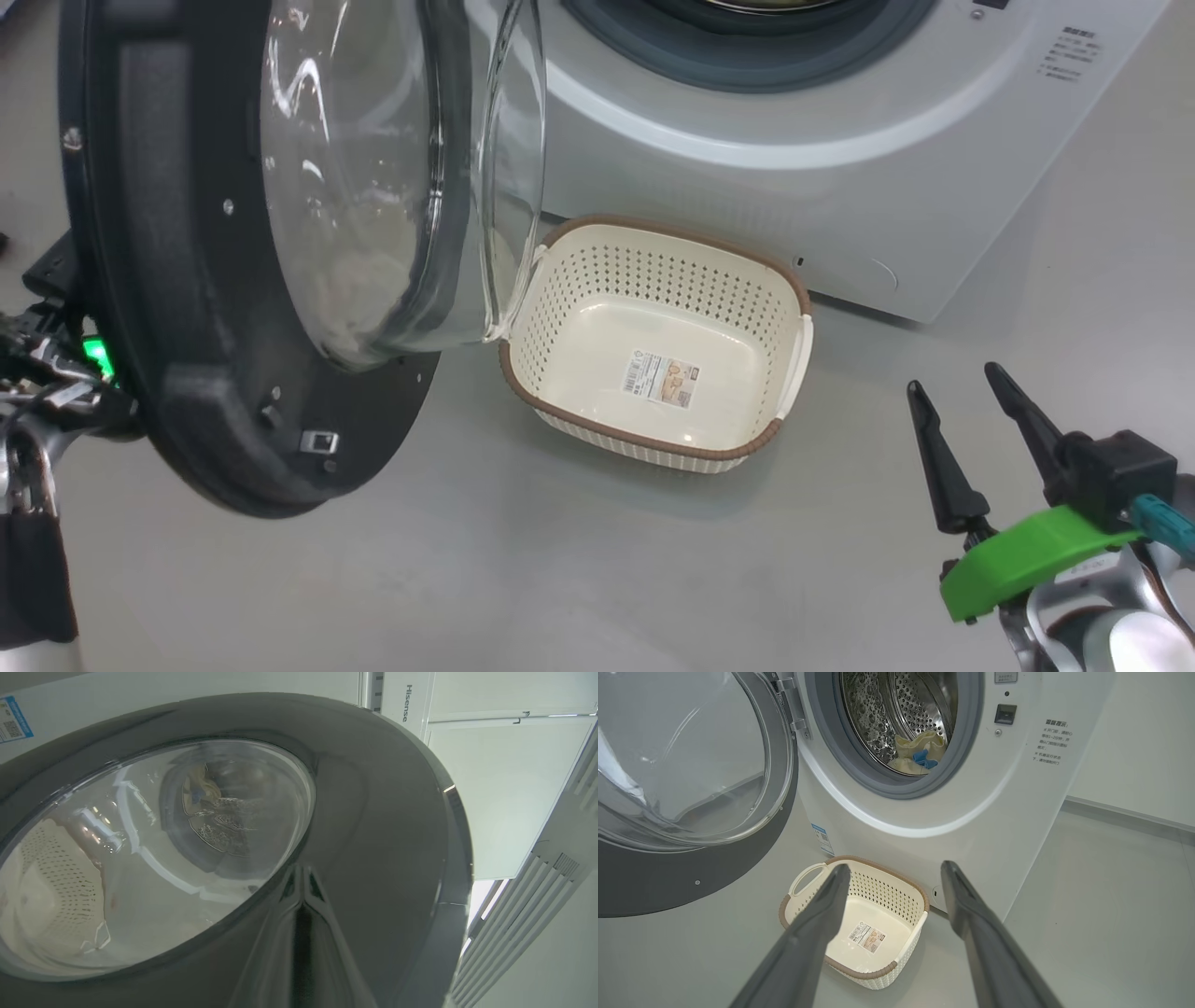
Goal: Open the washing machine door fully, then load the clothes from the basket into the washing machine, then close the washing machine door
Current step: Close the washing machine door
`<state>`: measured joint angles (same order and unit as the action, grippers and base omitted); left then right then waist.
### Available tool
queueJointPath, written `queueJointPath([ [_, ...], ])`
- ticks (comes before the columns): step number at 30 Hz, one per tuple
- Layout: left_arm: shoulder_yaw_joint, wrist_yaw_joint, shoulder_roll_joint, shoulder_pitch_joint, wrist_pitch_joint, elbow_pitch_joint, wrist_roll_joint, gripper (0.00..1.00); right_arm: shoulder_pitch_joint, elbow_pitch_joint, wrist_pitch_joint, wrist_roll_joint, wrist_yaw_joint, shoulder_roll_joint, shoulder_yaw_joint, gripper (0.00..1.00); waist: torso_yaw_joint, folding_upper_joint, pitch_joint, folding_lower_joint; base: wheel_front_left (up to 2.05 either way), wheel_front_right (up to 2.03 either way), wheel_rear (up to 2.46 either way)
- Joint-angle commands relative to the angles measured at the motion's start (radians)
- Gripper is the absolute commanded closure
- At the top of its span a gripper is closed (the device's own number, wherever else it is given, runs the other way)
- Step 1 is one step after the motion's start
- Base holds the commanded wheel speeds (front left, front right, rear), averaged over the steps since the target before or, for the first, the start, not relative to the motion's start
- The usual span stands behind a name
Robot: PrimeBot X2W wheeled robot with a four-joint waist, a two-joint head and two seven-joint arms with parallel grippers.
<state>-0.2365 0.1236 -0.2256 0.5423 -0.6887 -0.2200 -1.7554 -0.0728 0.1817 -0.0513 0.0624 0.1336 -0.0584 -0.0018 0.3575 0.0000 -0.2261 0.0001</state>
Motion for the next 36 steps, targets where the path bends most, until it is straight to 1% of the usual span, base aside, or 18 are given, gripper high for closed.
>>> queueJointPath([
  [1, -0.029, 0.007, -0.026, 0.007, -0.021, 0.053, -0.008, 1.0, 0.041, 0.028, 0.012, 0.01, -0.003, -0.002, 0.022, 0.0, -0.012, 0.0, -0.002, -0.0001, 0.0, 0.0, 0.0],
  [5, -0.03, 0.007, 0.016, 0.0, -0.061, 0.096, -0.018, 1.0, 0.049, 0.017, 0.023, 0.016, -0.003, 0.001, 0.024, 0.0, -0.039, 0.0, -0.005, -0.0001, 0.0, 0.0, 0.0],
  [13, -0.033, 0.007, 0.078, -0.003, -0.124, 0.142, -0.021, 1.0, 0.061, -0.01, 0.048, 0.027, -0.003, 0.006, 0.026, 0.0, -0.108, 0.0, -0.006, -0.0001, 0.0, 0.0, 0.0],
  [21, -0.032, 0.007, 0.115, 0.013, -0.16, 0.151, -0.008, 1.0, 0.071, -0.038, 0.077, 0.051, -0.003, 0.008, 0.027, 0.0, -0.192, 0.0, -0.012, -0.0001, 0.0, 0.0, 0.0],
  [22, -0.035, 0.007, 0.124, 0.019, -0.165, 0.15, -0.008, 1.0, 0.073, -0.046, 0.084, 0.058, -0.003, 0.008, 0.027, 0.0, -0.213, 0.0, -0.011, -0.0001, 0.0, 0.0, 0.0],
  [25, -0.037, 0.007, 0.134, 0.023, -0.172, 0.143, -0.002, 1.0, 0.075, -0.059, 0.093, 0.067, -0.003, 0.008, 0.029, 0.0, -0.246, 0.0, -0.007, -0.0001, 0.0, 0.0, 0.0],
  [36, -0.022, 0.007, 0.167, 0.063, -0.145, 0.112, 0.038, 1.0, 0.078, -0.086, 0.114, 0.091, -0.003, 0.008, 0.035, 0.0, -0.339, 0.0, -0.003, -0.0001, 0.0, 0.0, 0.0],
])
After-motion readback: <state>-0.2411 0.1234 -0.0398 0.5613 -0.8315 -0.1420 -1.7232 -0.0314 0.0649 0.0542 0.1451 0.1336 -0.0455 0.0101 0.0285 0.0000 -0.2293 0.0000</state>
